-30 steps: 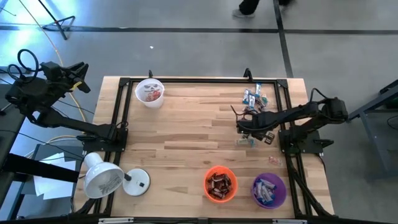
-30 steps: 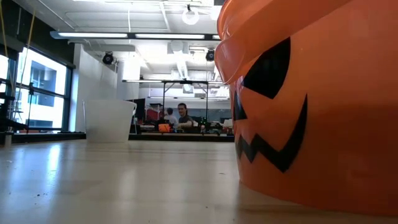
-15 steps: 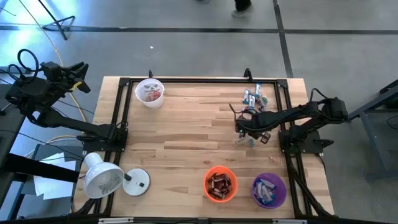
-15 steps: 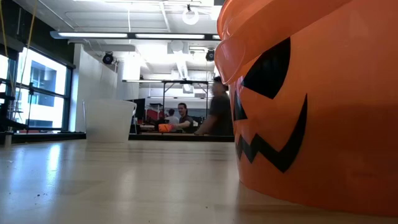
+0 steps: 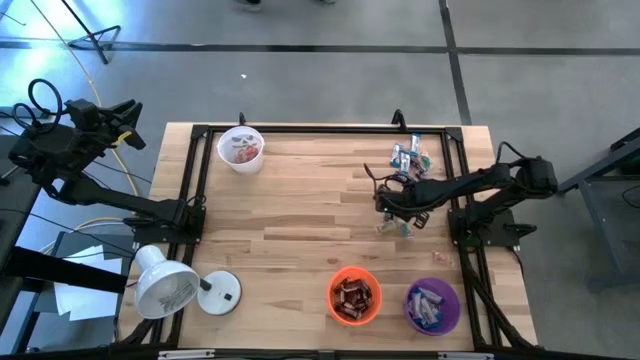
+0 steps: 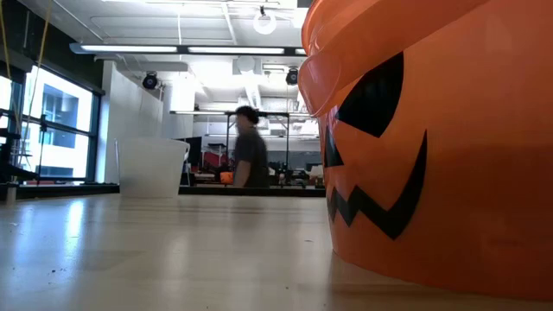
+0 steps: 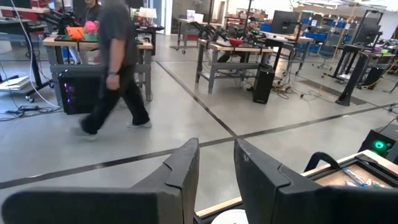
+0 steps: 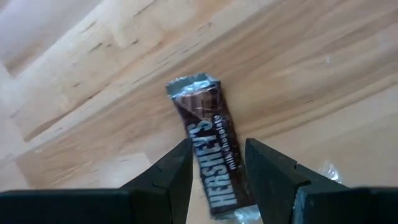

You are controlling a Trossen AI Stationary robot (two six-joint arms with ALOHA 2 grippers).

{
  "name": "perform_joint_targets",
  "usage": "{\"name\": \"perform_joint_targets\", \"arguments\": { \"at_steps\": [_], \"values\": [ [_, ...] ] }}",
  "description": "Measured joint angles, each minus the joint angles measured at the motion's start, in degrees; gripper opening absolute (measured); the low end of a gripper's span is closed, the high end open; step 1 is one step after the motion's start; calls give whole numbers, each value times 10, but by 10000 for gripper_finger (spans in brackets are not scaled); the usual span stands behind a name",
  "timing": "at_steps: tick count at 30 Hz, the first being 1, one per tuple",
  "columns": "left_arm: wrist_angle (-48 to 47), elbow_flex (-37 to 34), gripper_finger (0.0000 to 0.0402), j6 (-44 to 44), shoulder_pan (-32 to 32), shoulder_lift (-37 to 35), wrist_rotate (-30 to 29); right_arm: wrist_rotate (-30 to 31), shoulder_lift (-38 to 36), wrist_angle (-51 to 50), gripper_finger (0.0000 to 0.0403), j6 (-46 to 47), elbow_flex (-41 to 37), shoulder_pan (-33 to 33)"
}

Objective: Organize candy in baskets
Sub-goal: Put the brown chocolate into the orange bucket

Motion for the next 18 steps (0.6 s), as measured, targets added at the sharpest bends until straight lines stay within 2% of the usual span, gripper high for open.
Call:
{"name": "perform_joint_targets", "arguments": {
  "at_steps": [14,18],
  "values": [
    [-1,0,88,10,0,0,0,8,66,3,141,6,4,1],
    [-1,0,88,10,0,0,0,10,66,-5,109,23,4,1]
  ]
}}
